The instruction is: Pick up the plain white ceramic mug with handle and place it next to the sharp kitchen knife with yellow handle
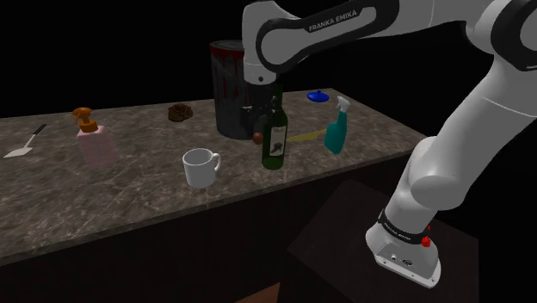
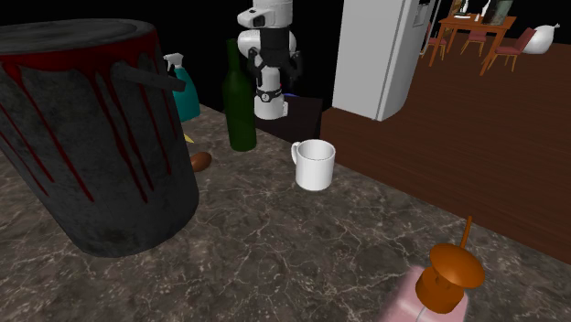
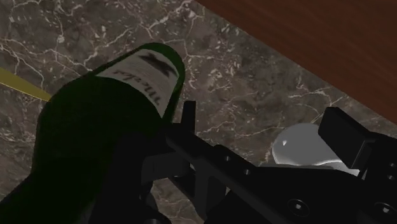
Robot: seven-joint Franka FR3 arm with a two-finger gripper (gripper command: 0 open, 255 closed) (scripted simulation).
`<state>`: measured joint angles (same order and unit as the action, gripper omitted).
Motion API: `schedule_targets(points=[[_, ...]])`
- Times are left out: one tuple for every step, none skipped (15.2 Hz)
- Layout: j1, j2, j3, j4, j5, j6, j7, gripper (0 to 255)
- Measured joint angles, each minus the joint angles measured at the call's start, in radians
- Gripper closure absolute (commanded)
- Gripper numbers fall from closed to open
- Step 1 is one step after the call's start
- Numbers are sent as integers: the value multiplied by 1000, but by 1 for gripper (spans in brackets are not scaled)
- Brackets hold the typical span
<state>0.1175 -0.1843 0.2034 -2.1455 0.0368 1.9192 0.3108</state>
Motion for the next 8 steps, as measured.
schedule_targets(points=[[5,32,9,16,-4,14,15,0],[9,66,18,47,-9,15,30,0],[16,98,29,74,-14,20,51,0],[21,138,37,107,-23,25,67,0],[25,183,42,140,-33,35,80,0],[30,225,47,178,-43,36,93,0],[38,254,53,211,-50,30,108,0],[46,291,59,245,-60,32,125,0]])
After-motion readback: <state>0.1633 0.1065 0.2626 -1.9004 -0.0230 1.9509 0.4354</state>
